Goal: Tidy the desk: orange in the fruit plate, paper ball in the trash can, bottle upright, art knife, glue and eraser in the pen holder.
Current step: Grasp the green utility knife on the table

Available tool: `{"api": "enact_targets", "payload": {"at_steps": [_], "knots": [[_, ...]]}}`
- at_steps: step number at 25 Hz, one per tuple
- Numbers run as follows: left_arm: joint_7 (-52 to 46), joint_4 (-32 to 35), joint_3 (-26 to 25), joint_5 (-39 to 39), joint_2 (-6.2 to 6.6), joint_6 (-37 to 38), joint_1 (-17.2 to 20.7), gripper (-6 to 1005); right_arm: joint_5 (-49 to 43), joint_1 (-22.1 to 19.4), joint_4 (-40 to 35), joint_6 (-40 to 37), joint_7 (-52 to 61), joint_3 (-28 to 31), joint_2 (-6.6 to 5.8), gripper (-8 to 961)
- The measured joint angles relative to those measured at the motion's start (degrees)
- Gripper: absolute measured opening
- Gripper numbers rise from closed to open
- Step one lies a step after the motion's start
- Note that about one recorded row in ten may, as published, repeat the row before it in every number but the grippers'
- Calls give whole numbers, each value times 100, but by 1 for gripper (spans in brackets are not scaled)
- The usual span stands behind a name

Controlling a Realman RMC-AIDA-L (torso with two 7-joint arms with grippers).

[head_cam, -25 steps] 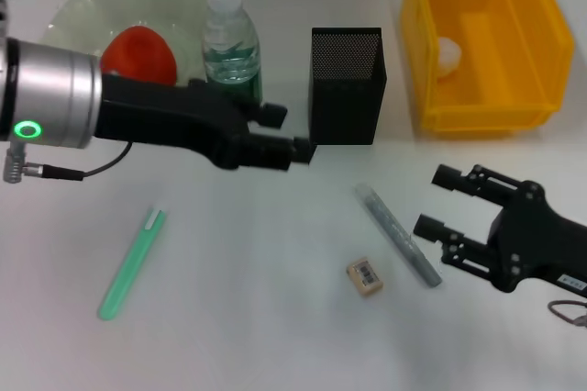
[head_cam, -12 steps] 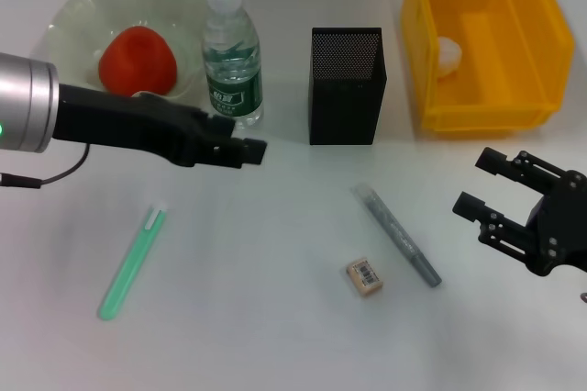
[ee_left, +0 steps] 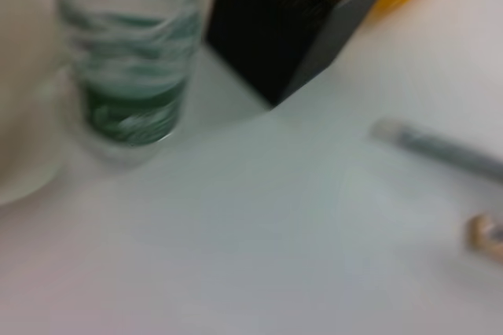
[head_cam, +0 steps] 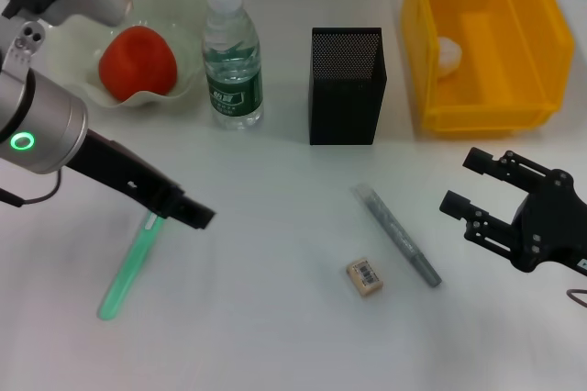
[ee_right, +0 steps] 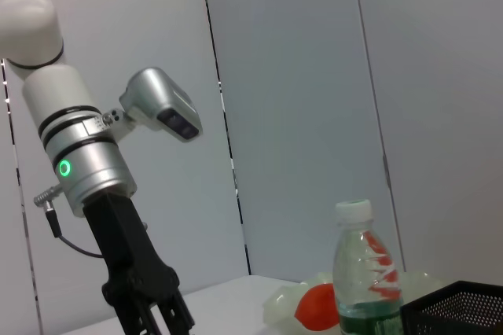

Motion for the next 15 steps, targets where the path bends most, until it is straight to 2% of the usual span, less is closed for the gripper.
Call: {"api": "enact_targets", "payload": {"at_steps": [3, 10, 15], "knots": [[-164, -77, 153, 475, -10, -27, -96, 646, 0, 0, 6, 32, -5, 0, 3, 648], [-197, -484, 222, 758, -14, -146, -255, 645, 0, 18, 48, 85, -17, -4, 11, 648], [-159, -1164, 236, 1054, -19, -450, -504, 645, 0, 71, 125, 146, -19, -5, 12, 648]]}}
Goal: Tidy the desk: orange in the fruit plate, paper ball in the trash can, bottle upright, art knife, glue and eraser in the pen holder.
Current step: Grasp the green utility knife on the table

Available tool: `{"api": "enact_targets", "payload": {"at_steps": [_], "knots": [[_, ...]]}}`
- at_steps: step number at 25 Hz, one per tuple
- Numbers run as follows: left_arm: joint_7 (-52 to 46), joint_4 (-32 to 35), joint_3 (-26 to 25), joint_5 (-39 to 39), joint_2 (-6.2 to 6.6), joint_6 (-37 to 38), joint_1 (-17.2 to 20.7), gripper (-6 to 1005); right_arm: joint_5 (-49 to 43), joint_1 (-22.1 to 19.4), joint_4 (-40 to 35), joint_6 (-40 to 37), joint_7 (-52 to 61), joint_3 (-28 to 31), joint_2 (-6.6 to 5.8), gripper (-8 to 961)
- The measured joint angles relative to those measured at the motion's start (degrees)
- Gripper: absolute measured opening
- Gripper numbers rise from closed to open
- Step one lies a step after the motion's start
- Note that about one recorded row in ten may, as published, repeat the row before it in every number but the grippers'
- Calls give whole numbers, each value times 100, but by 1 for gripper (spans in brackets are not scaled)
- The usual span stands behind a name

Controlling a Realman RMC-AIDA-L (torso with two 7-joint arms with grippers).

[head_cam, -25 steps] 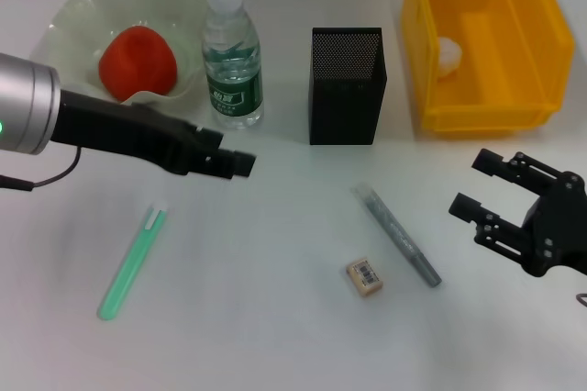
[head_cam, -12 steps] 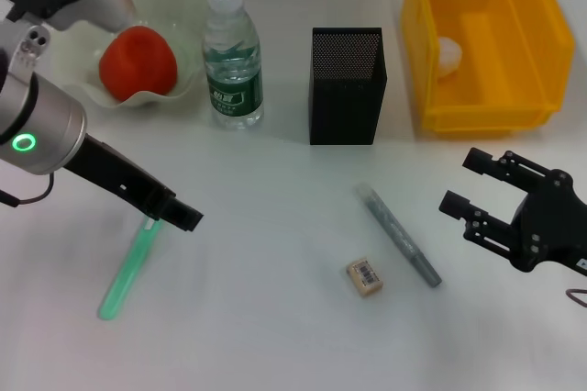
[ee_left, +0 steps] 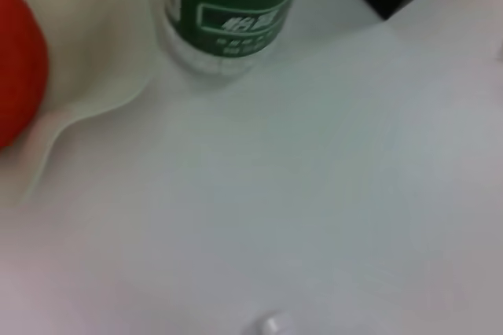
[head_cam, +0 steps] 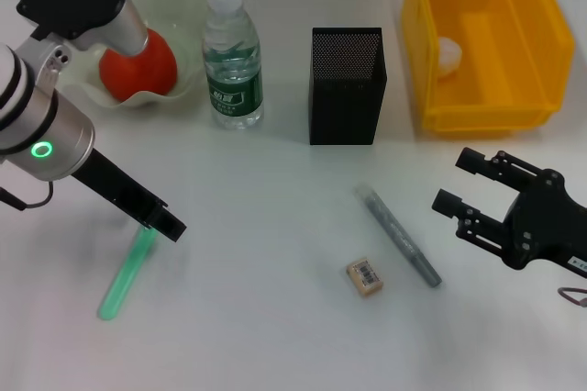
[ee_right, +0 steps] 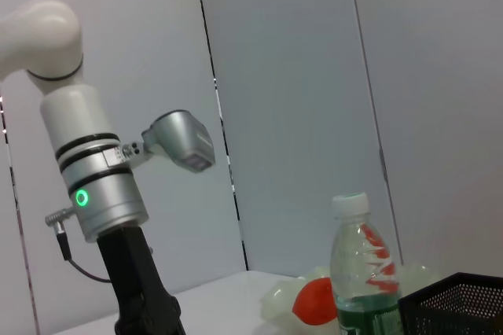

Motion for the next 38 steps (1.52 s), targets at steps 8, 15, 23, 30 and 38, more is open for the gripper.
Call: {"api": "enact_targets", "payload": {"at_steps": [8, 15, 23, 30, 38], "knots": [[14, -512, 5, 204, -3, -291, -133, 644, -5, 15, 27, 23, -3, 0, 0, 648], [17, -605, 62, 218, -3, -413, -151, 644, -9, 17, 30, 65, -4, 1, -1, 648], [20, -617, 268, 219, -3, -496, -146, 643, -9, 17, 30, 65, -4, 1, -1, 648], [19, -640, 277, 225, -3, -511, -156, 449, -9, 17, 30, 63, -4, 1, -1, 648], [10, -668, 275, 377, -3, -570, -153, 402, -9, 17, 51, 61, -4, 1, -1, 648]]}}
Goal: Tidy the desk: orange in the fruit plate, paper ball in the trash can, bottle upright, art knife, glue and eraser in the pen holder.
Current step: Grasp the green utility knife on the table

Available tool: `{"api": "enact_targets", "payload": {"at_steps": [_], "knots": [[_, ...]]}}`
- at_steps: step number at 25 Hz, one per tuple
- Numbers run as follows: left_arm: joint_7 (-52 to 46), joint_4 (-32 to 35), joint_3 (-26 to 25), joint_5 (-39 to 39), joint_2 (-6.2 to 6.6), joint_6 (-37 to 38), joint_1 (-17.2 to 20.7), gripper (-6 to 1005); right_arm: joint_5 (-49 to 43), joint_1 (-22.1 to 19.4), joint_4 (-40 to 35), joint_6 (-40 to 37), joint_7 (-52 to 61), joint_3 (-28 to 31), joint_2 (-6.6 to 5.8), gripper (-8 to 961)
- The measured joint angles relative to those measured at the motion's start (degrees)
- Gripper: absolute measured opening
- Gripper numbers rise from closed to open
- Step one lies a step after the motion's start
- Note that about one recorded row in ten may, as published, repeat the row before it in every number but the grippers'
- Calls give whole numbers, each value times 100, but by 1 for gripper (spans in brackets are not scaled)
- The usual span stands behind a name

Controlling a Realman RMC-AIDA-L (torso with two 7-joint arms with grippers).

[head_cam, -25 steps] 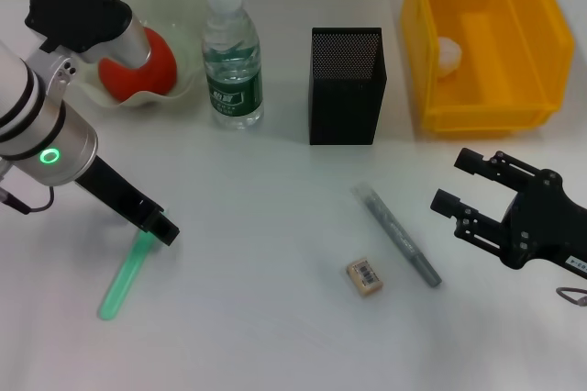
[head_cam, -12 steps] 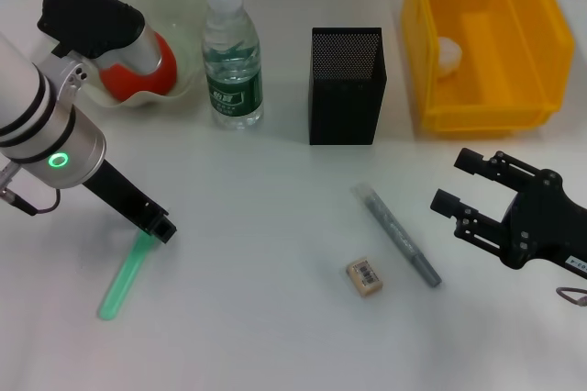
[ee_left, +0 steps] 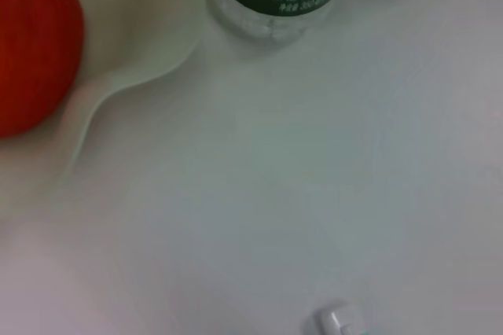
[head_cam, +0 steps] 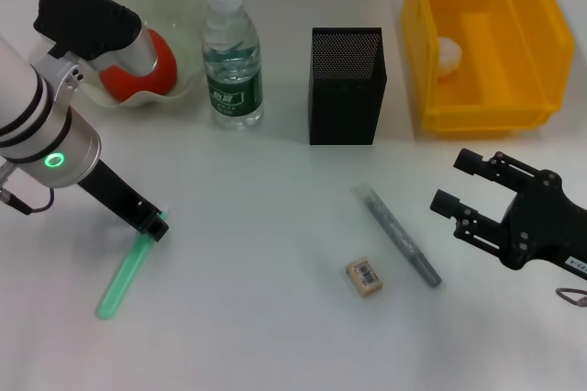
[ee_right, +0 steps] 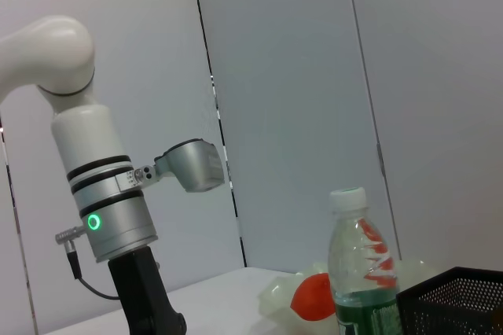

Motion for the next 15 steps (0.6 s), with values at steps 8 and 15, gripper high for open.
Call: {"api": "enact_targets", "payload": {"at_steps": [8, 15], "knots": [[3, 0, 6, -3, 0, 1, -15, 403, 1, 0, -1, 1, 0, -9, 0, 649], [6, -215, 39, 23, -16, -32, -148, 403, 1, 6, -3, 1, 0, -9, 0, 649]]}}
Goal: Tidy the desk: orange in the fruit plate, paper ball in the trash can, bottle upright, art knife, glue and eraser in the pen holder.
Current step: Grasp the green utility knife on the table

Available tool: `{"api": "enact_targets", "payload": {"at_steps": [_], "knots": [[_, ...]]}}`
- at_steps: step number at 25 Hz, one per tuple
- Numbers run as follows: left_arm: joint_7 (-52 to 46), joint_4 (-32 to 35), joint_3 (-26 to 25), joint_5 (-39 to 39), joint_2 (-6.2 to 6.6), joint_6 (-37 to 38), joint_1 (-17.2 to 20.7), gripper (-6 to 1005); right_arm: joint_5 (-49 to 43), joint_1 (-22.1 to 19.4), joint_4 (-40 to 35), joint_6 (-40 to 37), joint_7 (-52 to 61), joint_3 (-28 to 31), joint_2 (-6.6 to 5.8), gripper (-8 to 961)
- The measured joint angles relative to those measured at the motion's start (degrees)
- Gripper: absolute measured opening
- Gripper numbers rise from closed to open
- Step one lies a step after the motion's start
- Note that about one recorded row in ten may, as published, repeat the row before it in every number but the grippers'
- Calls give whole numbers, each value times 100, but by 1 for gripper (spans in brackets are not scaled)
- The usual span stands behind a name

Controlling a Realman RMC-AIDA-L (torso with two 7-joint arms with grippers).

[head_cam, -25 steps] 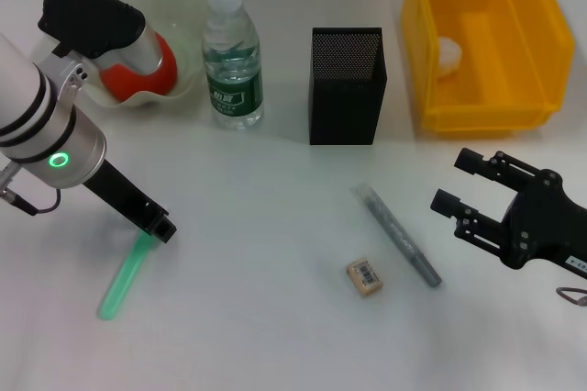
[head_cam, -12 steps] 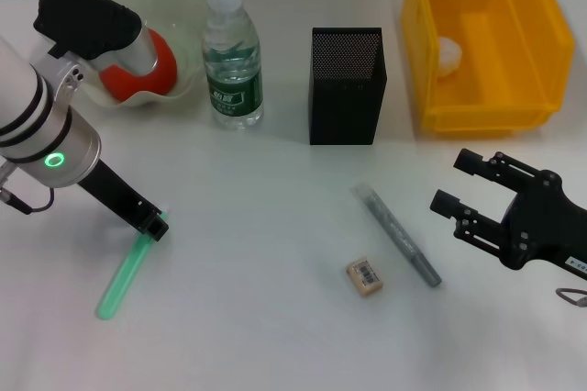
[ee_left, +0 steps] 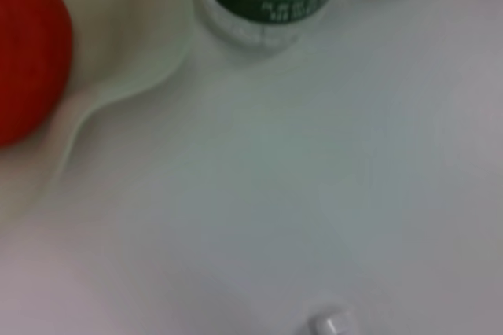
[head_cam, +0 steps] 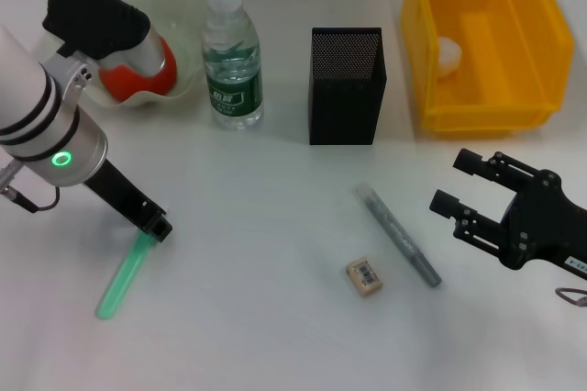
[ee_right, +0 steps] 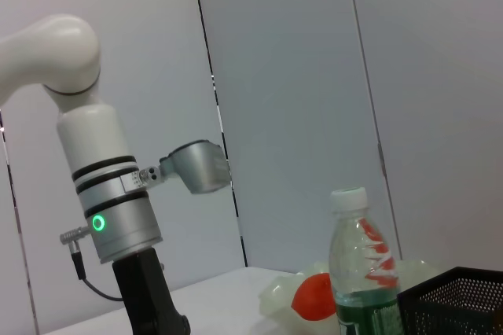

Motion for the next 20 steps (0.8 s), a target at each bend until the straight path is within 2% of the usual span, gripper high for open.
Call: {"api": "enact_targets", "payload": {"at_steps": [20], "knots": [[-22, -170, 121, 13, -11, -91, -105, 404, 0, -6, 0, 6, -1, 1, 0, 649]]}}
